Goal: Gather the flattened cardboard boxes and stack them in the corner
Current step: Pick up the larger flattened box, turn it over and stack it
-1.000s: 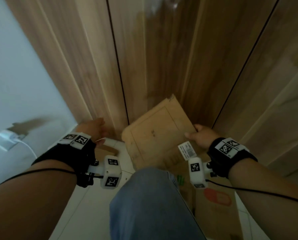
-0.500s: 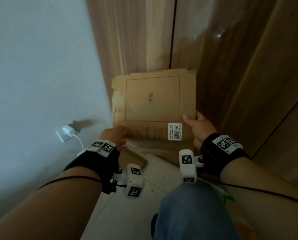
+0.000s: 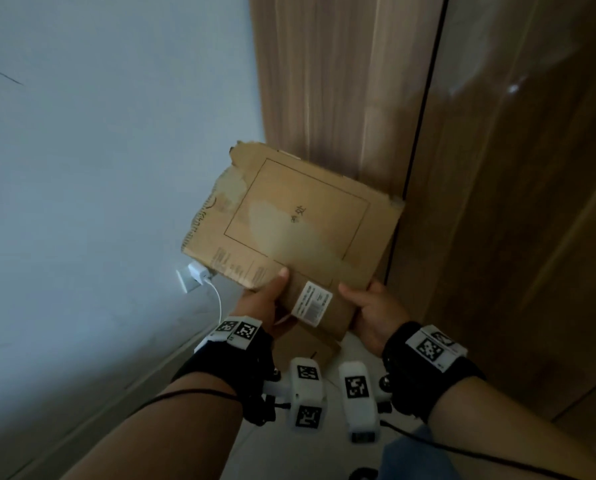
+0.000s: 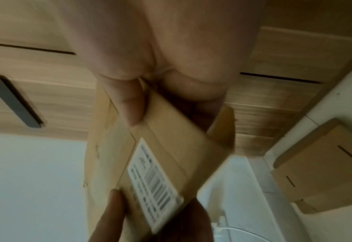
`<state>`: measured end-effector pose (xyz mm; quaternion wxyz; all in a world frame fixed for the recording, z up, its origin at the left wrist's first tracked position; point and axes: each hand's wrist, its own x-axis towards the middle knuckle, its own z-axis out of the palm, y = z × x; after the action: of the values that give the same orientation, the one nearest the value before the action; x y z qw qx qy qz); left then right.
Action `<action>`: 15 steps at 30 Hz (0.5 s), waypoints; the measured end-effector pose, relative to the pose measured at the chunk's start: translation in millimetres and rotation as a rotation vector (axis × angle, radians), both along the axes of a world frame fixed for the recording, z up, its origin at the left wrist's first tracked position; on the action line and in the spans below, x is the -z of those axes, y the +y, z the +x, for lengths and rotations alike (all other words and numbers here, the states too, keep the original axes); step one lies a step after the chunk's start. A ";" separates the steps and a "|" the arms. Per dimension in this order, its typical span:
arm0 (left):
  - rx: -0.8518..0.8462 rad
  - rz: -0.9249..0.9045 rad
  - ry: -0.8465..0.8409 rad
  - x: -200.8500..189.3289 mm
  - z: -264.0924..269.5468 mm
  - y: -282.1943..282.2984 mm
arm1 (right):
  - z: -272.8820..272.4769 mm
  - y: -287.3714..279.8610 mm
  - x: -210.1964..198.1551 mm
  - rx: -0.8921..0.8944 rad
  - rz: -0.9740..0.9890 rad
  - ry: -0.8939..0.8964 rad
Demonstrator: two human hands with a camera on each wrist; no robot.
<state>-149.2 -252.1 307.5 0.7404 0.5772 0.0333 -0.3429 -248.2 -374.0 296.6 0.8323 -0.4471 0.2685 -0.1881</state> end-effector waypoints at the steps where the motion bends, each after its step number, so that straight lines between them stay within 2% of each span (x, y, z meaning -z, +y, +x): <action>1: -0.017 -0.009 -0.009 3.9 1.3 1.7 | 0.4 1.0 4.6 -0.024 -0.011 0.034; 6: -0.058 -0.017 -0.033 17.3 10.7 2.6 | 1.4 -6.8 14.5 -0.084 0.026 0.061; 12: 0.000 0.028 -0.108 26.6 24.8 10.8 | -1.9 -46.3 21.6 0.099 0.261 -0.067; 15: 0.027 0.066 -0.114 33.0 30.1 17.1 | -4.1 -59.7 26.1 0.174 0.295 -0.075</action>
<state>-119.1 -235.0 274.5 0.7169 0.6201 -0.0054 -0.3185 -252.3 -433.6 270.5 0.8789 -0.2880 0.2996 -0.2343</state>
